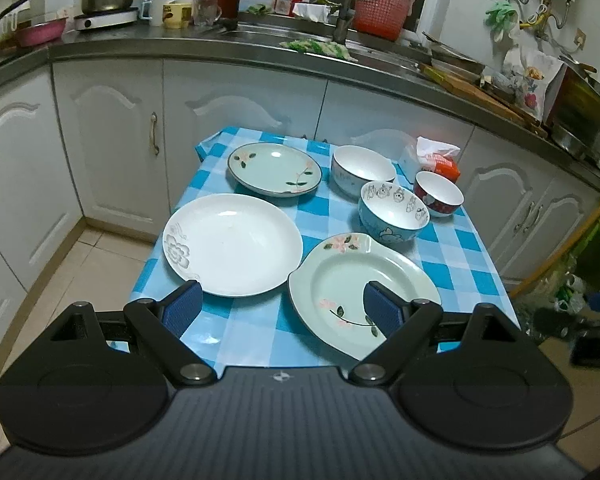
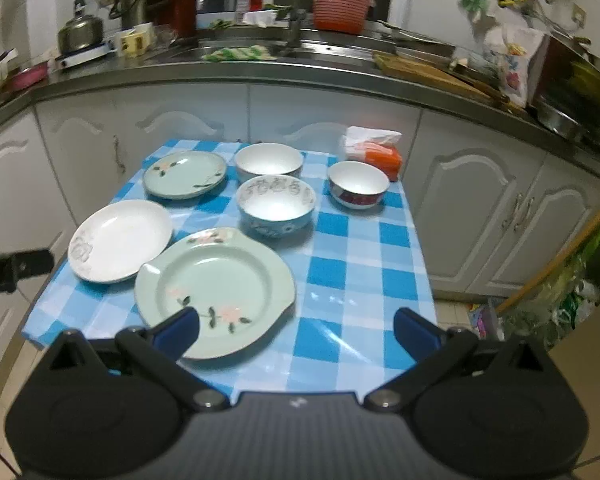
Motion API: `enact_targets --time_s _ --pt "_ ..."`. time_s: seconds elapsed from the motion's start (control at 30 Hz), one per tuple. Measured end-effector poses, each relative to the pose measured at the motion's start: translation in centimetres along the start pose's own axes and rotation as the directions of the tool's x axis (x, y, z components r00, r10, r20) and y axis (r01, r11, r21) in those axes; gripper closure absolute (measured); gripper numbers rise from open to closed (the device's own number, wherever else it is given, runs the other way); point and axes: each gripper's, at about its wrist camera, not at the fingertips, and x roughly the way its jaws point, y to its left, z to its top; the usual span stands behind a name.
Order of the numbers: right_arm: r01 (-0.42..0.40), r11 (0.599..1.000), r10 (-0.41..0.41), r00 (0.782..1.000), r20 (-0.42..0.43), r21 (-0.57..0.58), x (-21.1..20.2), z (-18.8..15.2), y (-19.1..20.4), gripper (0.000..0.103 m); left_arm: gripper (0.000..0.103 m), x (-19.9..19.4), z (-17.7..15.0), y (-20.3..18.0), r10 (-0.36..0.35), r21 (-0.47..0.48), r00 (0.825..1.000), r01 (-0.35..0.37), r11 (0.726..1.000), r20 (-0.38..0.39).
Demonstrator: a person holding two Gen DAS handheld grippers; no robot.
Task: Organize plates and bowls
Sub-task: 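Move the left gripper toward the rim of the large pale green flowered plate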
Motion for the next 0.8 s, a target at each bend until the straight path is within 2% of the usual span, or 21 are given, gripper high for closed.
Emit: enact_targets --time_s 0.13,0.3,0.47,0.6,0.73,0.8 --pt "0.025 0.999 -0.025 1.000 -0.001 0.028 0.9 0.2 -1.4 0.000 0.000 1.2 0.0 0.6 -0.007 0.000 1.000 0.007 1.000 -0.022" --pt "-0.010 1.000 0.011 1.000 -0.025 0.023 2.4 0.0 -3.6 0.001 0.000 2.7 -0.4 0.0 0.022 -0.008 0.998 -0.023 1.000 -0.059" --pt "-0.070 0.997 0.070 0.998 -0.010 0.014 4.3 0.2 -6.2 0.002 0.000 4.1 -0.6 -0.7 0.065 -0.016 0.995 -0.066 0.998 -0.071" --pt "-0.110 0.994 0.110 0.994 0.001 0.008 6.4 0.9 -8.4 0.009 0.000 4.6 -0.3 -2.0 0.105 -0.024 0.992 -0.107 0.994 -0.070" --pt "-0.175 0.984 0.175 0.984 0.003 0.023 8.2 1.8 -10.7 0.010 0.000 4.9 -0.3 -3.4 0.132 -0.041 0.989 -0.135 0.990 -0.071" --pt "-0.215 0.976 0.215 0.977 0.000 0.033 9.2 2.2 -11.6 0.010 0.000 5.5 -0.5 -4.0 0.161 -0.063 0.982 -0.168 0.984 -0.096"
